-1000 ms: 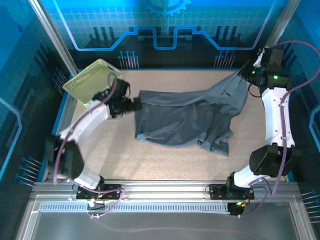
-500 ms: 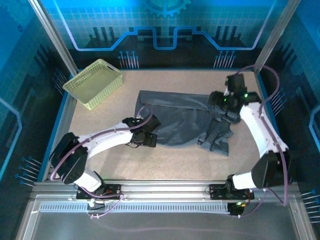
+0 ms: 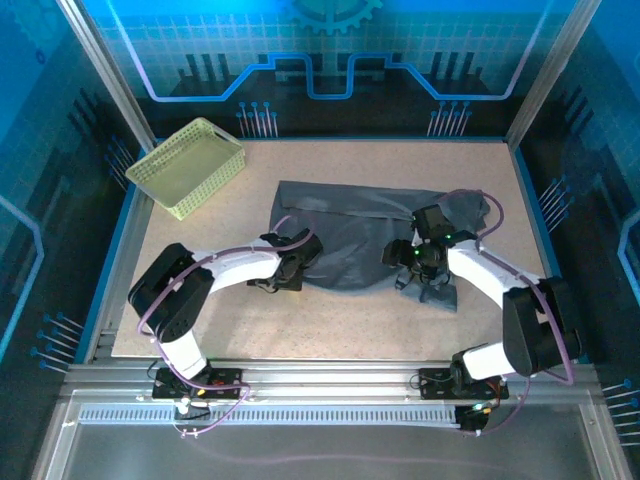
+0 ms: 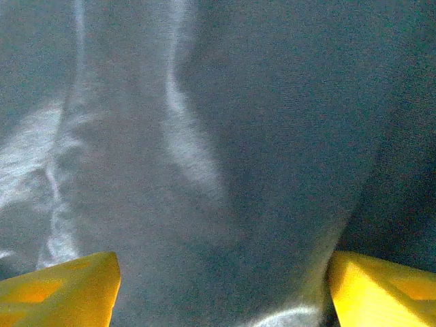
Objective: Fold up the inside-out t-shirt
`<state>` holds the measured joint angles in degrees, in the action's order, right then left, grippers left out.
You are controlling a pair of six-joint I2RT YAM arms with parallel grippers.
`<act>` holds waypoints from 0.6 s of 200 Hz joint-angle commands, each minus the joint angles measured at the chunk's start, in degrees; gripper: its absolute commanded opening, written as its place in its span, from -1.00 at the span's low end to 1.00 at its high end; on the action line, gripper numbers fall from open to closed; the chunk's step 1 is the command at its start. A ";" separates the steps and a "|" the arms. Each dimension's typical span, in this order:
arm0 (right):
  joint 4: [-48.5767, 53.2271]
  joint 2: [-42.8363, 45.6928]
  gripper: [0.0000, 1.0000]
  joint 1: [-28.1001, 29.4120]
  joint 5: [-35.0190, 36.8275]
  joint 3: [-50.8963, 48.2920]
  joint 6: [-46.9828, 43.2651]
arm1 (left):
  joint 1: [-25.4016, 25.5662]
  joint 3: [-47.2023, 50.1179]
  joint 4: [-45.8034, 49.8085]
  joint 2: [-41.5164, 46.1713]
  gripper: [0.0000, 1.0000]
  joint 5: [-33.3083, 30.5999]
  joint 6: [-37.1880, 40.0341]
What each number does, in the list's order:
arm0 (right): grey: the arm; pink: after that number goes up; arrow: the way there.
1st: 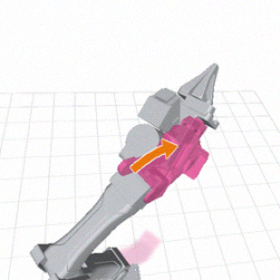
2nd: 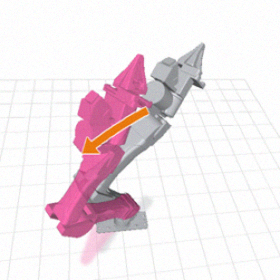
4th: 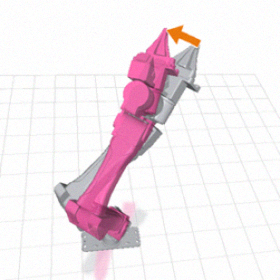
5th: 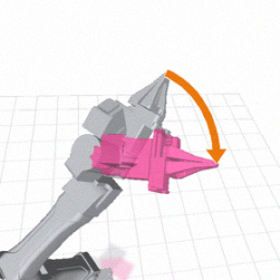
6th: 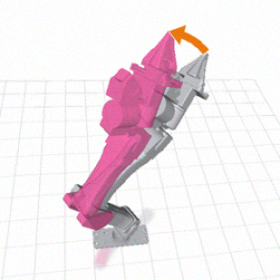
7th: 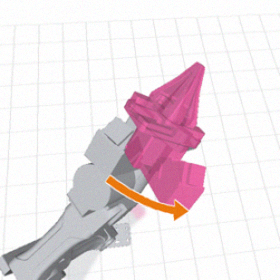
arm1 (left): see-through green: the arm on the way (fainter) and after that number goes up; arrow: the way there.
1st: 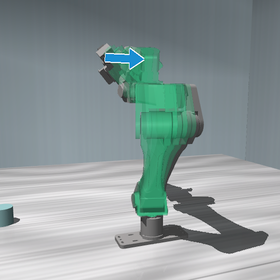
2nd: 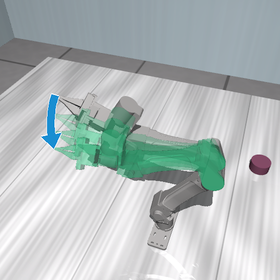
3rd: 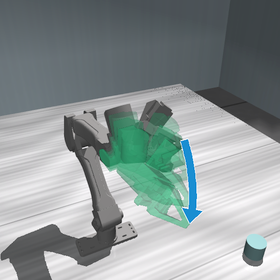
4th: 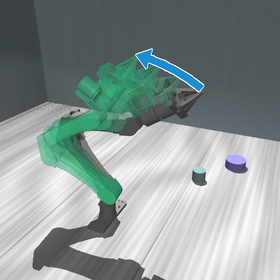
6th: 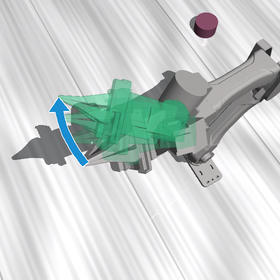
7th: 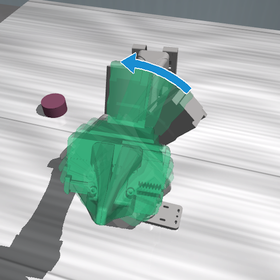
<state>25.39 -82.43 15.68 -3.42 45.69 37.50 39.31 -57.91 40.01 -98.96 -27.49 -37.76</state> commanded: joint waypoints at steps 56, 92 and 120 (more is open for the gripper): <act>2.91 -5.62 0.62 -4.41 10.72 -0.14 7.26 | -11.10 5.67 -3.37 5.15 0.37 -1.80 -5.95; 3.65 -7.29 0.62 -7.98 11.45 0.35 6.57 | -13.72 6.48 -4.28 7.28 0.24 -1.98 -4.19; 3.62 -6.88 0.62 -10.58 11.89 0.10 5.95 | -15.57 7.18 -4.32 9.15 -0.03 -2.31 -3.65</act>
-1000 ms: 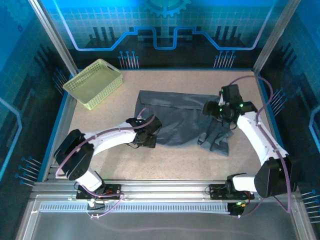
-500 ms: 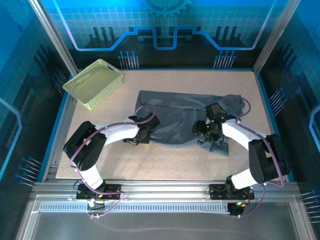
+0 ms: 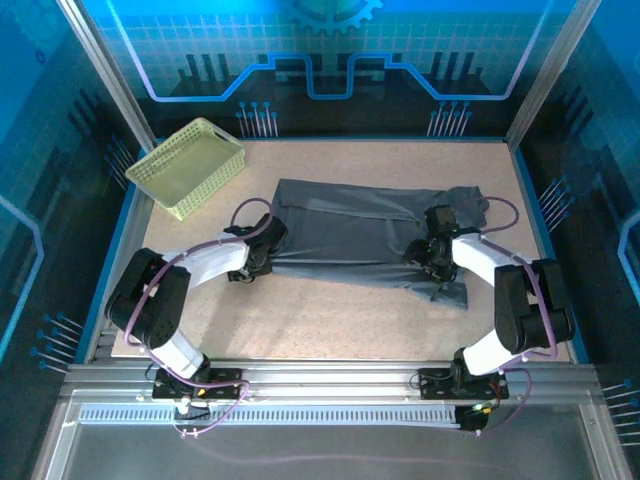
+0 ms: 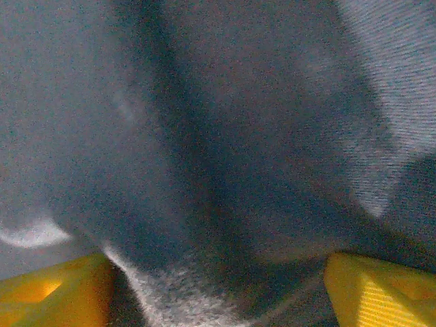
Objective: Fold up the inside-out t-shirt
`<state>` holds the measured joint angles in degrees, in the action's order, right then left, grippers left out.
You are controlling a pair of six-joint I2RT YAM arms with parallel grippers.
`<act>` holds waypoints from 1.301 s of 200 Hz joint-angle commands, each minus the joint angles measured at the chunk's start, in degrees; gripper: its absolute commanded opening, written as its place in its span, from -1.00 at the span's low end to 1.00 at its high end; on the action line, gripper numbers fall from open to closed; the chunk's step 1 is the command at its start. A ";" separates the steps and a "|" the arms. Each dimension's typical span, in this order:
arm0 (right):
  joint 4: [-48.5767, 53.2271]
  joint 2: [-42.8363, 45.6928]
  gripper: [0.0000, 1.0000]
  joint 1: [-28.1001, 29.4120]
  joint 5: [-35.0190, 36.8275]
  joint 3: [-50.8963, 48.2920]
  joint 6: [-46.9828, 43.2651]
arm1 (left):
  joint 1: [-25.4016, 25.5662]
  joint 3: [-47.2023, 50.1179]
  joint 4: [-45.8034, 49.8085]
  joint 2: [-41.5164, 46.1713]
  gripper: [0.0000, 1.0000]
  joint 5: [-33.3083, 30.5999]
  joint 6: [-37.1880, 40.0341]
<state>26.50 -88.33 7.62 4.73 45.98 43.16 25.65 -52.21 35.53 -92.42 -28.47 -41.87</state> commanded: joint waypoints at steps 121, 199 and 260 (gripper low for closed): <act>4.97 1.67 0.62 -7.76 3.71 1.92 -1.94 | 2.18 15.15 -19.40 37.91 -0.98 16.07 19.86; 6.38 7.37 0.65 -8.46 2.48 2.88 -4.20 | 2.17 22.49 -1.48 48.64 -0.07 -0.87 0.23; 11.93 11.57 0.69 -8.36 6.97 12.73 -6.80 | 0.76 -4.08 -3.21 15.73 0.31 10.71 6.51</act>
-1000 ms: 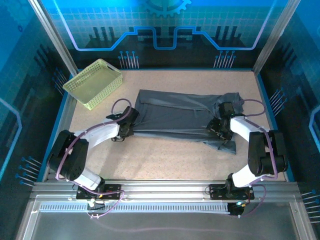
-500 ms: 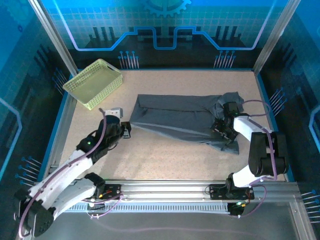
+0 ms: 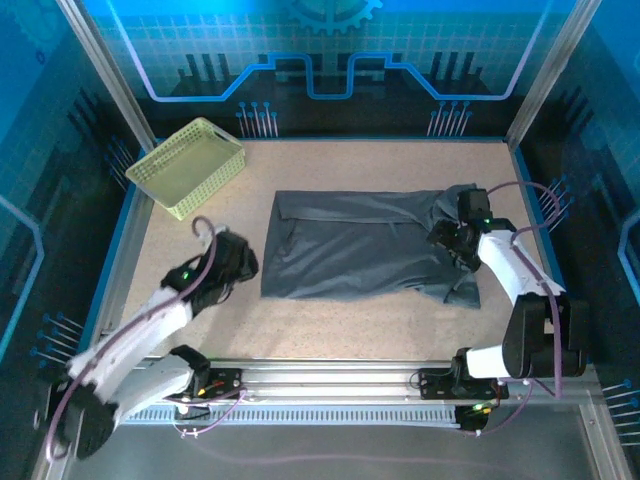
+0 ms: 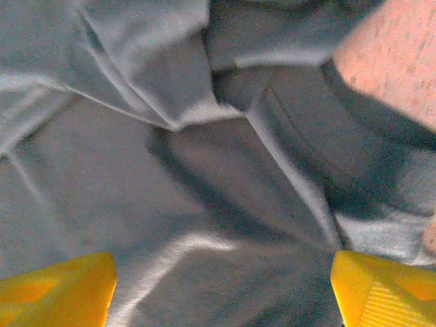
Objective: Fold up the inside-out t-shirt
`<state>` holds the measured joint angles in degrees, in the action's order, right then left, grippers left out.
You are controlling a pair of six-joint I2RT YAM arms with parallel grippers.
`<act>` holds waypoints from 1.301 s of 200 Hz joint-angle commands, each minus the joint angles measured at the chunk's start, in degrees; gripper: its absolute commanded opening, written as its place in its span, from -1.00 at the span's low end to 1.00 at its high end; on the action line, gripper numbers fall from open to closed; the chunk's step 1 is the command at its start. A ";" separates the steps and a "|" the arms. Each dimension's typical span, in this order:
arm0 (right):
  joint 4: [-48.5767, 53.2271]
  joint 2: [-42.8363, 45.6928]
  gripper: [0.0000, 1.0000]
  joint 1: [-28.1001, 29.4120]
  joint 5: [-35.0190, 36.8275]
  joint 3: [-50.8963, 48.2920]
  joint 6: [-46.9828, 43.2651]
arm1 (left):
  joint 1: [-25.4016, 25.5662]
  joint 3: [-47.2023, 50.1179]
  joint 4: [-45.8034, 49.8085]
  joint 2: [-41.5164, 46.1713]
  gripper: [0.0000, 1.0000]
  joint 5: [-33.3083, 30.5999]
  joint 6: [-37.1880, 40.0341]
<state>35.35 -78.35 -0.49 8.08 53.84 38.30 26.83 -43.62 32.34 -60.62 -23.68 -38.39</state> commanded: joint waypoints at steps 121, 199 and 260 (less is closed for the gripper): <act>3.32 -8.40 0.69 -2.76 3.17 20.74 -5.78 | -10.12 -55.74 6.43 -61.97 0.30 17.57 1.07; 3.93 -10.47 0.69 -4.42 2.87 22.47 -6.95 | -10.31 -49.64 0.68 -61.47 0.24 24.16 -0.37; 4.17 -16.96 0.69 -5.69 2.82 26.12 -6.60 | -10.39 -51.63 0.87 -64.26 -0.18 25.12 -0.04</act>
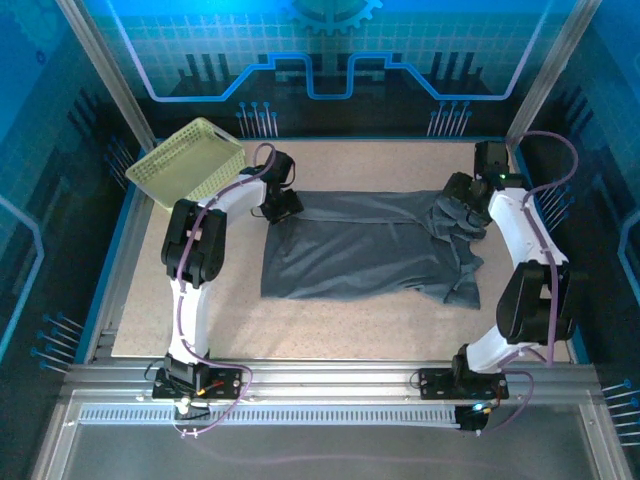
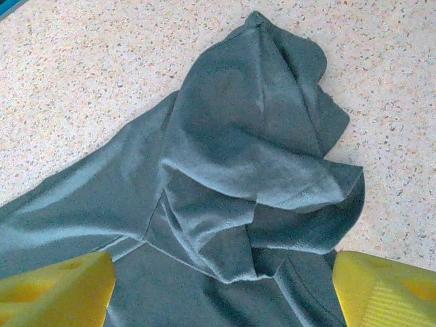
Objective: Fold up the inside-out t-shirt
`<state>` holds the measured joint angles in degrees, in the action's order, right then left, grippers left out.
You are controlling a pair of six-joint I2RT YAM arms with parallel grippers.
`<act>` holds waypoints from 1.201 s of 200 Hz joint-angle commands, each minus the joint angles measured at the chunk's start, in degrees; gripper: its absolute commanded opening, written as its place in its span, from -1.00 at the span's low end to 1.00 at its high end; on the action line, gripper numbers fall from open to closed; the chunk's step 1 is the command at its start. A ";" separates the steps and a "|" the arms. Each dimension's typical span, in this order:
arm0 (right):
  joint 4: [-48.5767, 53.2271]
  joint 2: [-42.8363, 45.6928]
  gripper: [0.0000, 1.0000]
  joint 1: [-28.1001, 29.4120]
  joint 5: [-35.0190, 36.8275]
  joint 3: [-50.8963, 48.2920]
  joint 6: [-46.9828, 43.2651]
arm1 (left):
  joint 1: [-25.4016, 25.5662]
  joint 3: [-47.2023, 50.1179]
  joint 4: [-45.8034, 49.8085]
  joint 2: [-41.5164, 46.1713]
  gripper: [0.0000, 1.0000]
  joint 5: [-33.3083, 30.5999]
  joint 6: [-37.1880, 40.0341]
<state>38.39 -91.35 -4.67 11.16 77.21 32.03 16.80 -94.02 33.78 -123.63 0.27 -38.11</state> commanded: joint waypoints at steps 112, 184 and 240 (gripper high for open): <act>2.19 -17.22 0.60 -2.46 -2.90 9.68 -2.37 | -6.03 11.63 -5.20 12.53 -1.00 -2.94 1.83; 3.04 -25.09 0.40 2.55 -7.62 14.79 -6.01 | -7.97 17.09 -6.39 16.36 -1.00 -2.34 2.42; 7.79 -28.62 0.33 4.58 -3.36 19.60 -5.88 | -8.01 16.76 -5.82 16.64 -1.00 -2.73 2.60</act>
<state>41.60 -118.02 -0.01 5.52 94.02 26.52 9.21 -77.67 27.70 -108.38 -1.67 -36.97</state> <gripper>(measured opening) 0.671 0.052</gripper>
